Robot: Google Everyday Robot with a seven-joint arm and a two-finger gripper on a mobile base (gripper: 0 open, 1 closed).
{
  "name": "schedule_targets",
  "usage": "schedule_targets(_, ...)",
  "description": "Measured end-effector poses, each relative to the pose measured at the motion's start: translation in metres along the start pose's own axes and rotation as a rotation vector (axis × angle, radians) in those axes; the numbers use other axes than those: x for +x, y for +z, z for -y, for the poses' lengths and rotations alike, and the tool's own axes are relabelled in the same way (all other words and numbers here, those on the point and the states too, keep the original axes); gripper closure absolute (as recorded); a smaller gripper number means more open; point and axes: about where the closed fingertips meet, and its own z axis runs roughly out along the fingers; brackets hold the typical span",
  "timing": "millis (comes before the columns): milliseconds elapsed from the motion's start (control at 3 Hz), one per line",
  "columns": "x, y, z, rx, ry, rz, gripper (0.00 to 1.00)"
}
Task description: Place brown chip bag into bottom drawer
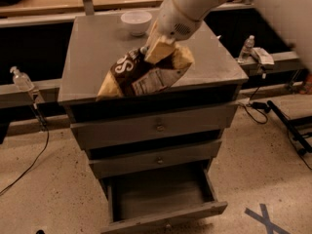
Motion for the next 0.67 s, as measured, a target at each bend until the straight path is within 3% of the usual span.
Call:
schedule_targets(333, 0.004, -0.052, -0.037, -0.005, 0.045, 0.055, 1.0)
schedule_targets(667, 0.003, -0.069, -0.107, -0.039, 0.085, 0.184, 1.0)
